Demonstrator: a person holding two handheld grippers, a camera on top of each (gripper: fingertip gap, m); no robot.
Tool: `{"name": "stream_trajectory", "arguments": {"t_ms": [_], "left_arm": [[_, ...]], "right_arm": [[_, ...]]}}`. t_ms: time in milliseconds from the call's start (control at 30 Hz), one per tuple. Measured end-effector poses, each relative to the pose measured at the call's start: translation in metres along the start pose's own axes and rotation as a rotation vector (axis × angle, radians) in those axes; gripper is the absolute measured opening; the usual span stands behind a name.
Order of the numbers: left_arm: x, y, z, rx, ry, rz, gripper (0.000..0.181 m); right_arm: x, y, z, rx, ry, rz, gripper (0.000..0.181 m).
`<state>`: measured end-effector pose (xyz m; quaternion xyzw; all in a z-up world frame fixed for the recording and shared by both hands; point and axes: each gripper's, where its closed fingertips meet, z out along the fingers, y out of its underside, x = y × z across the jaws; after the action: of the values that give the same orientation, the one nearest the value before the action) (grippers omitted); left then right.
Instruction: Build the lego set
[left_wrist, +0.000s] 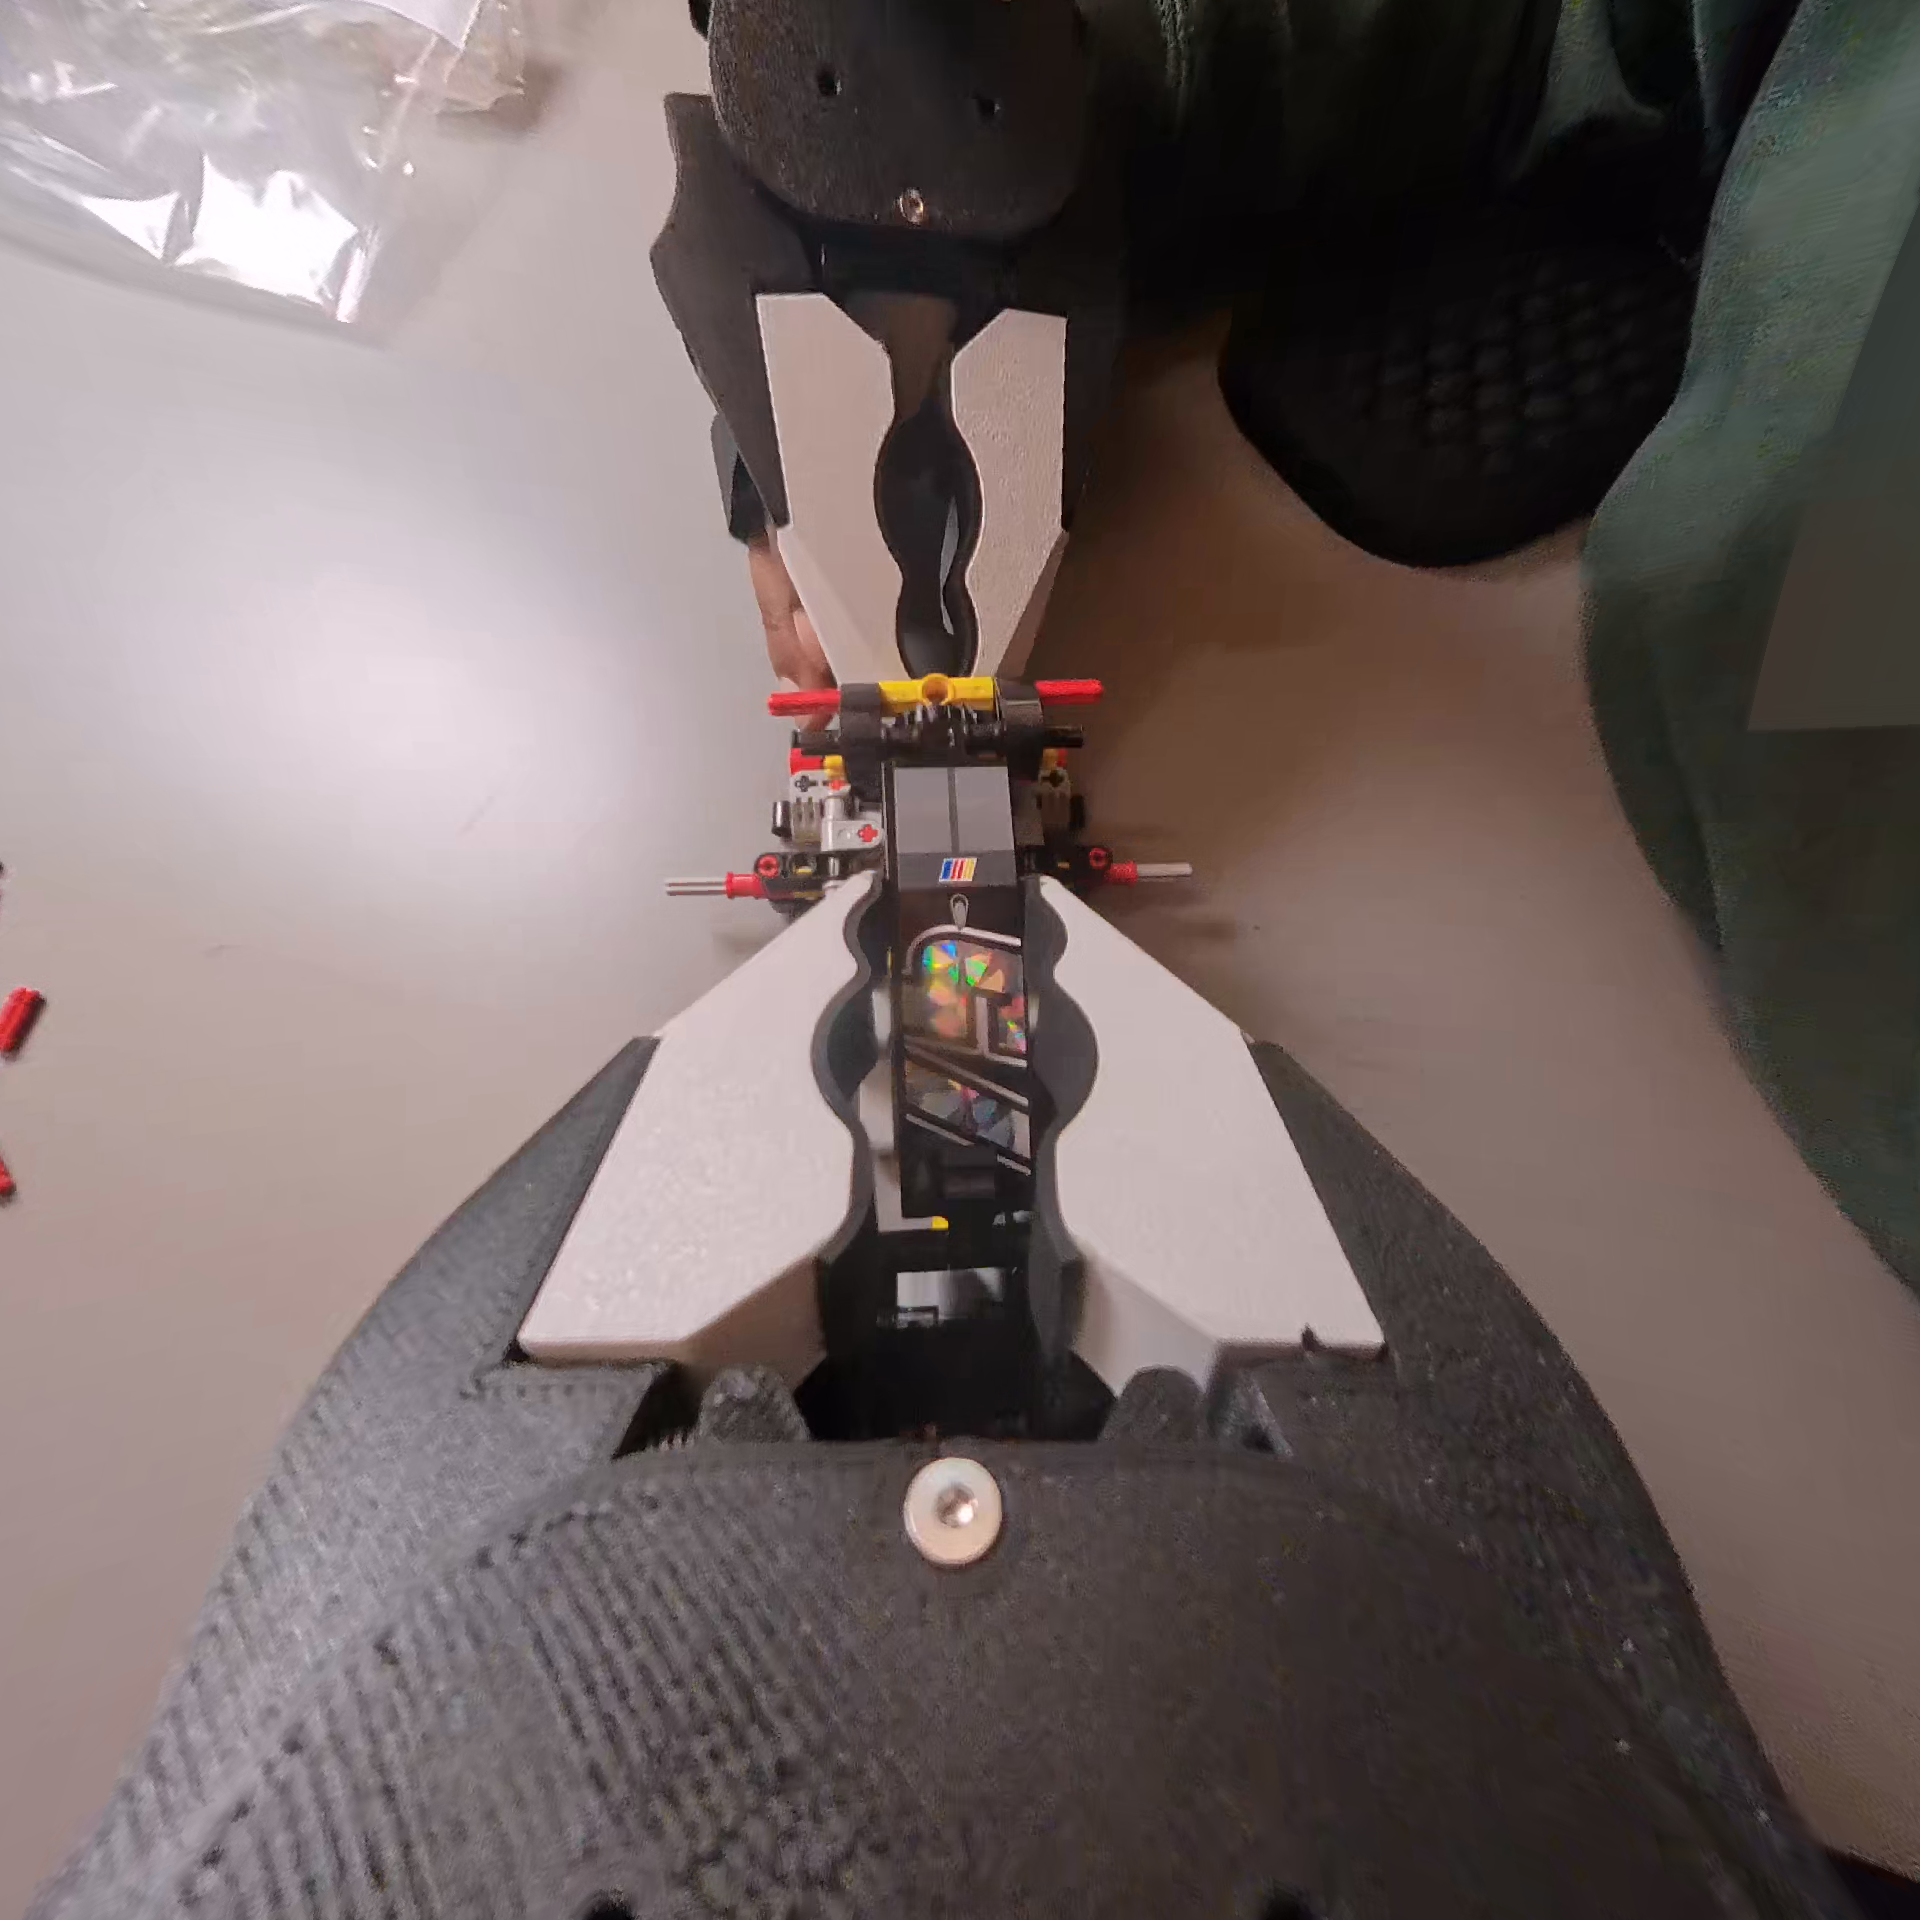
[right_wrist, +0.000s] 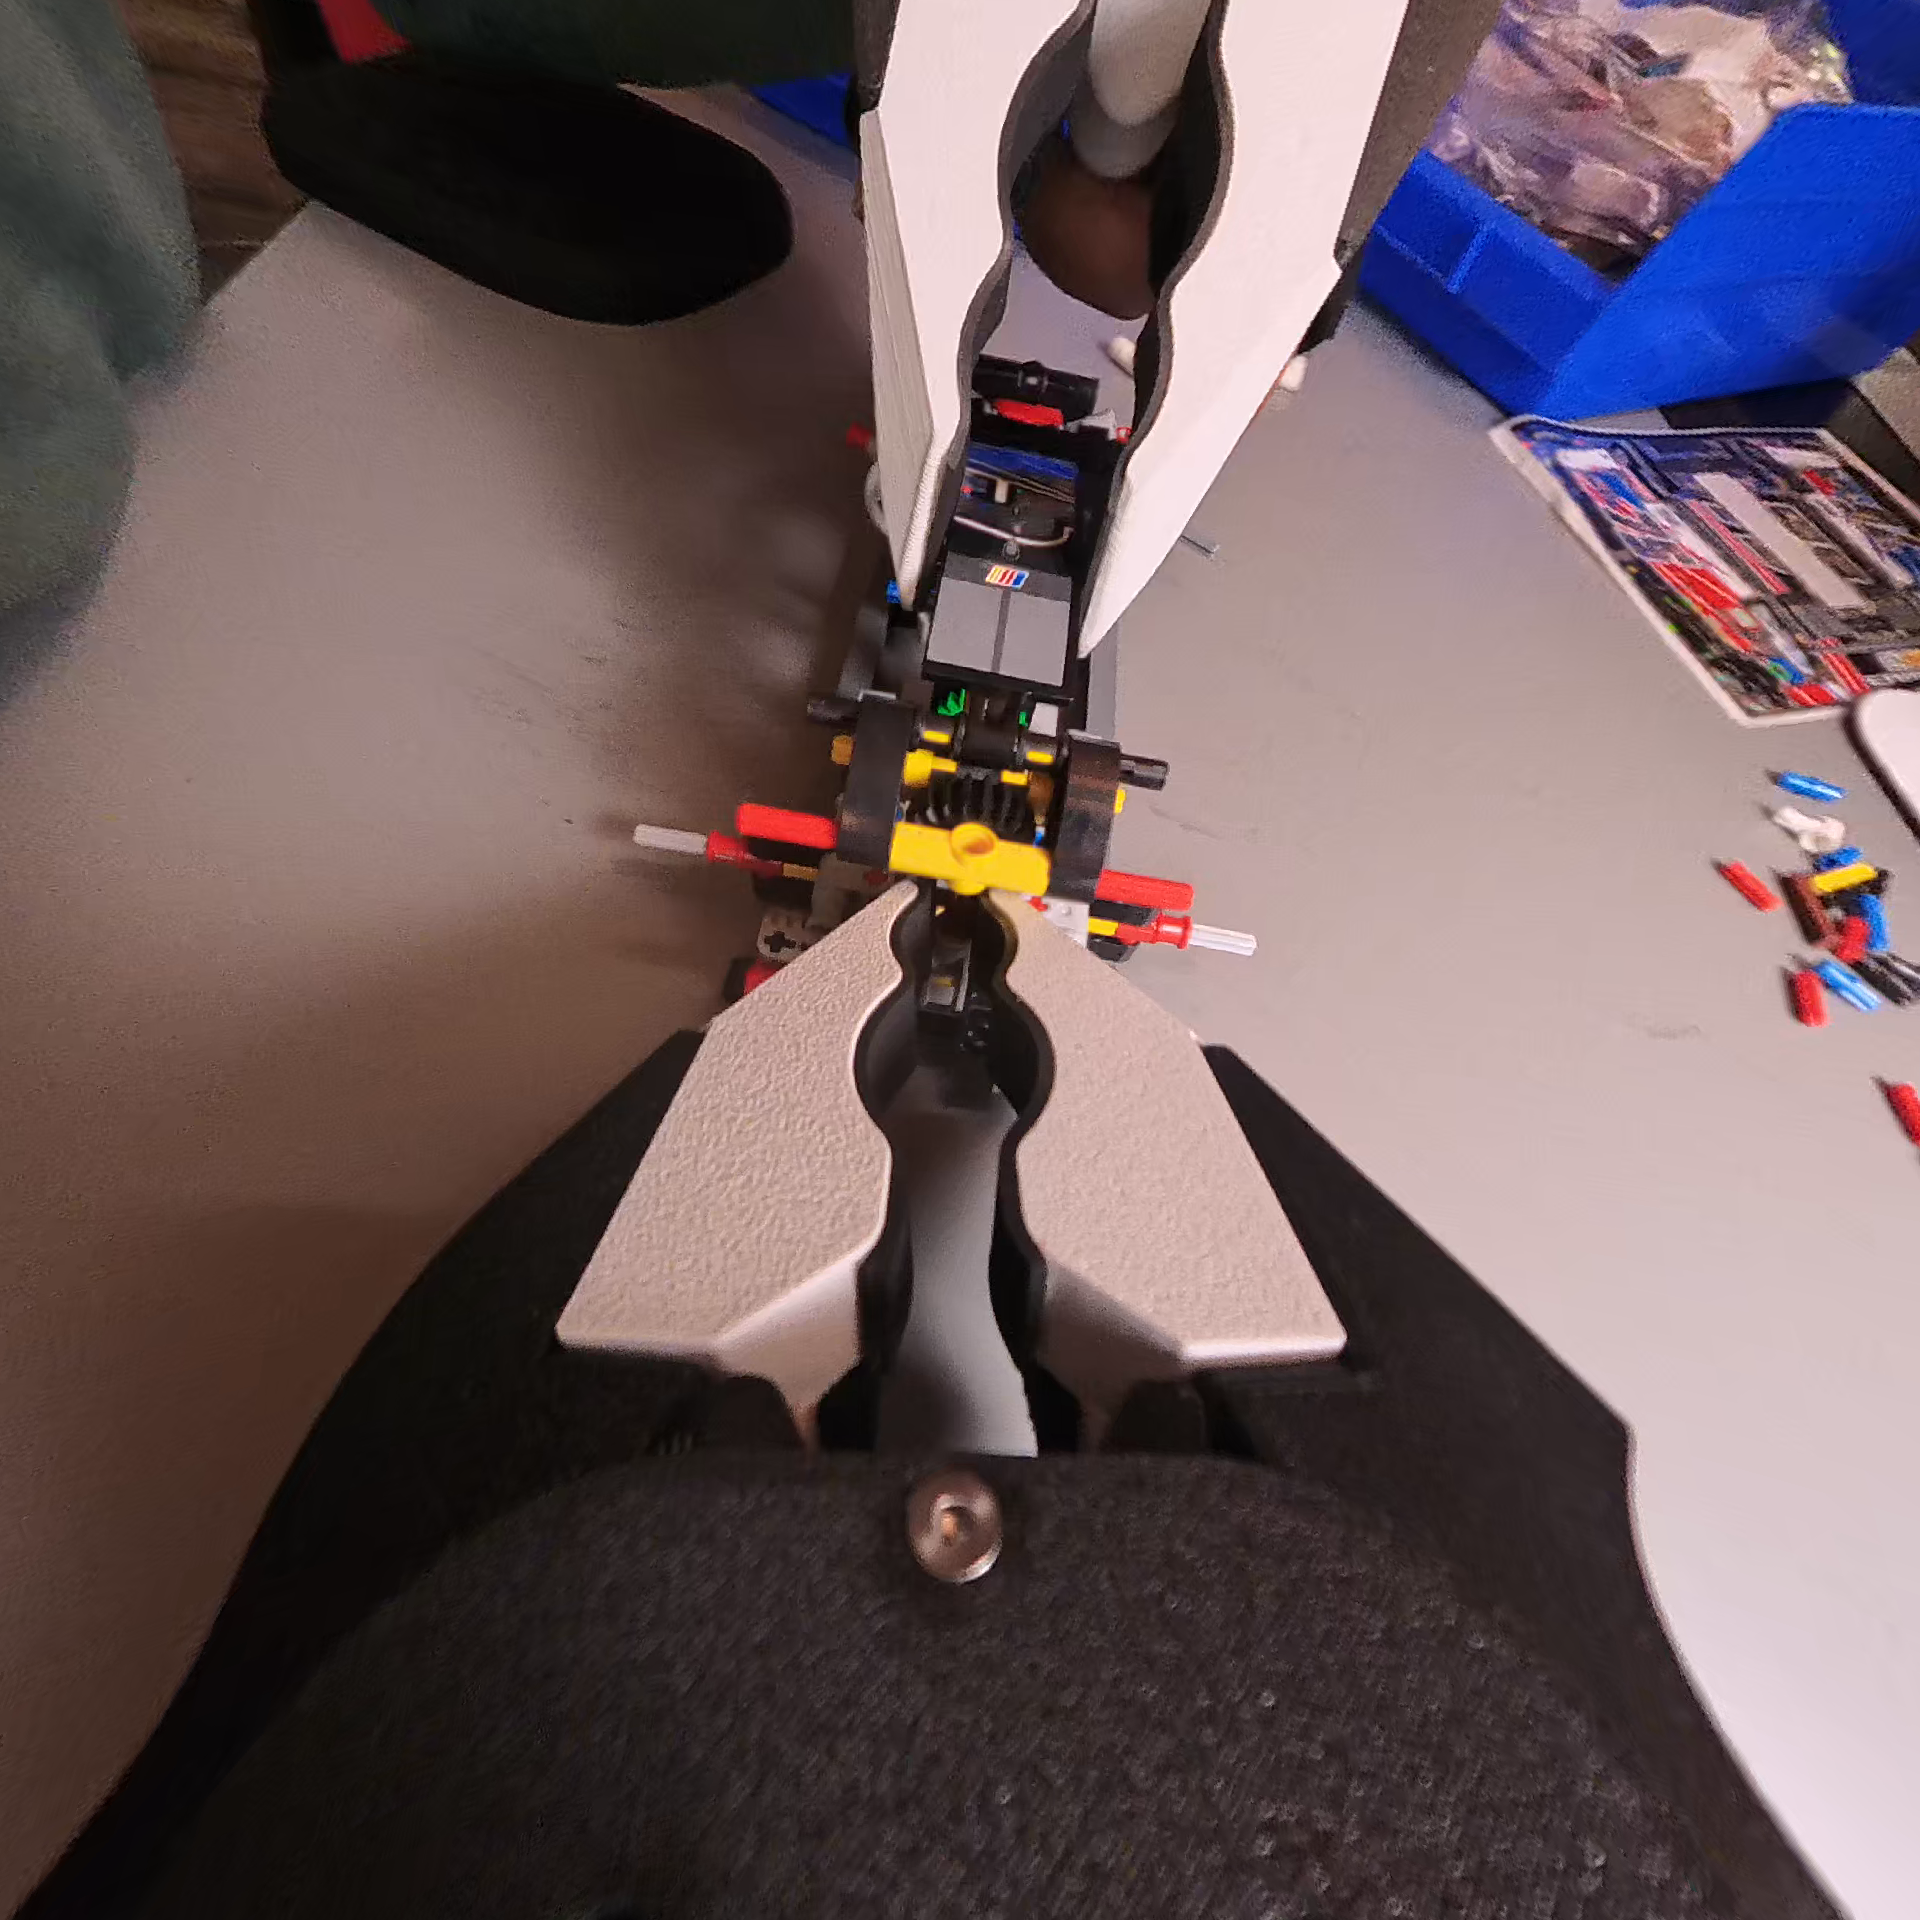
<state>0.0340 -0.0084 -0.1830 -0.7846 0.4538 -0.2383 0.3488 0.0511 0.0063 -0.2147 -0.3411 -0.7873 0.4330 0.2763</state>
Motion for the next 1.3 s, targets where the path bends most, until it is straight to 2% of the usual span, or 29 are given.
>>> {"name": "stream_trajectory", "arguments": {"t_ms": [133, 267, 400, 567, 867, 1167, 1300], "left_arm": [[0.011, 0.003, -0.004, 0.016, -0.049, -0.025, 0.023], [0.013, 0.008, -0.003, 0.012, -0.074, -0.032, 0.023], [0.012, 0.003, -0.001, 0.029, -0.072, -0.019, 0.023], [0.011, -0.003, 0.000, 0.032, -0.061, 0.007, 0.023], [0.010, 0.001, 0.001, 0.030, -0.048, 0.002, 0.023], [0.010, 0.005, 0.002, 0.008, -0.044, 0.000, 0.023], [0.010, 0.007, 0.003, -0.007, -0.041, 0.004, 0.023]], "right_arm": [[-0.008, -0.003, 0.004, -0.017, 0.031, -0.004, 0.004], [-0.011, -0.001, -0.010, -0.036, 0.022, 0.051, 0.019], [-0.008, -0.006, -0.026, -0.036, 0.123, 0.045, 0.012], [-0.003, -0.027, -0.040, 0.010, 0.245, 0.021, 0.000], [-0.006, -0.020, -0.021, -0.062, 0.187, 0.043, 0.004], [-0.004, -0.019, -0.023, -0.085, 0.164, 0.052, 0.004], [-0.007, -0.010, -0.020, -0.146, 0.158, 0.043, 0.004]]}}
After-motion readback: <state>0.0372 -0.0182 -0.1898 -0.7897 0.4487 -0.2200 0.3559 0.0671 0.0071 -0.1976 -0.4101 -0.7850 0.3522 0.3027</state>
